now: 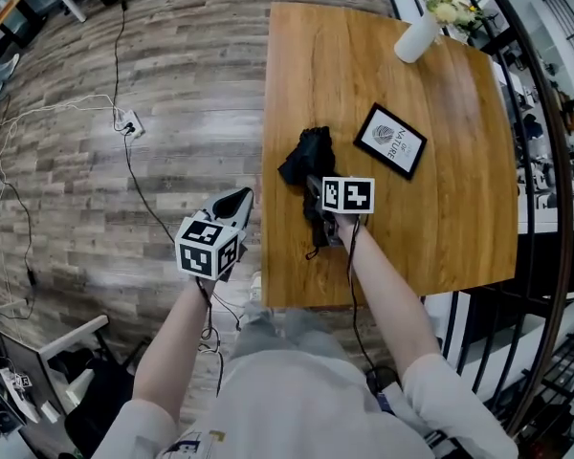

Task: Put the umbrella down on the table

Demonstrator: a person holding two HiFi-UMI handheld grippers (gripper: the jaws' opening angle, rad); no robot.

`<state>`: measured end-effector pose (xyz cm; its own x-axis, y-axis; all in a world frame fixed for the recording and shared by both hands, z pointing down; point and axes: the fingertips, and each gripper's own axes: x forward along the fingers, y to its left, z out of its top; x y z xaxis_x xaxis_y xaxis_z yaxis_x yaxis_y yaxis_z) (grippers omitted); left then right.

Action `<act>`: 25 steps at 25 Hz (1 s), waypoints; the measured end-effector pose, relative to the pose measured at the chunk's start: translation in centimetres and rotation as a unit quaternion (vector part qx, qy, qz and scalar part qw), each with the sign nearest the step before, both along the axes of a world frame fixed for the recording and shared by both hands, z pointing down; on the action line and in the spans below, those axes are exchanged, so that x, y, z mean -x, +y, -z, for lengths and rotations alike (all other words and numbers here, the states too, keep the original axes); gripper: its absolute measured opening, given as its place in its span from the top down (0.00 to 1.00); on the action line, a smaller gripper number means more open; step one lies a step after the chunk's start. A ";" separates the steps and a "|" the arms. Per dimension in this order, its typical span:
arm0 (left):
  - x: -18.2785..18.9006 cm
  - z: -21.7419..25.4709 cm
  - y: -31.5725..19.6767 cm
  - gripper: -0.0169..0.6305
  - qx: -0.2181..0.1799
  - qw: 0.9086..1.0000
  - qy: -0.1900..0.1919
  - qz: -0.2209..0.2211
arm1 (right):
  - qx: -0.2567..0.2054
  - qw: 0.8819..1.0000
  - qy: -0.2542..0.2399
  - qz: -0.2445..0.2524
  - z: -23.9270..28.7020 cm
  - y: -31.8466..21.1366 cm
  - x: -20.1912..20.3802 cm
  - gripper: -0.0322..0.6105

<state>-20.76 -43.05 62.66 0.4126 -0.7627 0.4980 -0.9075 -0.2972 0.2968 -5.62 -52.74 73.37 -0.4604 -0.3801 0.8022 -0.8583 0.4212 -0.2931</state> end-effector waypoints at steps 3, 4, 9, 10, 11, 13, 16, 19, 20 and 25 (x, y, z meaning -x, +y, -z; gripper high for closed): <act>-0.1 2.2 -1.2 0.95 -0.017 1.000 0.006 0.005 | -0.042 0.999 -0.027 0.007 4.3 -1.9 0.0 0.58; -0.1 3.3 -1.7 0.95 -0.024 1.000 0.012 0.006 | -0.062 0.997 -0.034 0.015 6.3 -2.5 0.1 0.59; 0.2 10.3 -2.4 0.95 -0.079 0.997 0.021 0.005 | -0.163 0.982 -0.073 0.060 17.3 -2.6 0.9 0.65; 0.3 11.7 -2.4 0.95 -0.090 0.996 0.018 0.006 | -0.177 0.979 -0.084 0.064 19.3 -2.3 0.9 0.66; 0.4 13.0 -2.4 0.95 -0.102 0.995 0.014 0.006 | -0.189 0.975 -0.096 0.068 21.3 -1.9 0.8 0.67; 0.3 15.4 -2.2 0.95 -0.125 0.992 0.002 0.002 | -0.215 0.966 -0.122 0.077 25.5 -0.8 0.7 0.69; 0.3 18.8 -0.9 0.95 -0.155 0.988 -0.016 -0.007 | -0.264 0.949 -0.148 0.087 31.8 1.7 0.3 0.72; 0.4 21.8 0.4 0.95 -0.183 0.983 -0.019 -0.006 | -0.308 0.932 -0.167 0.093 36.8 4.1 -0.4 0.74; 0.3 22.8 0.7 0.95 -0.195 0.980 -0.026 -0.007 | -0.321 0.927 -0.171 0.095 38.2 4.7 -0.8 0.74; -1.3 26.9 2.6 0.95 -0.249 0.965 -0.082 -0.028 | -0.374 0.902 -0.188 0.104 43.3 8.1 -2.6 0.78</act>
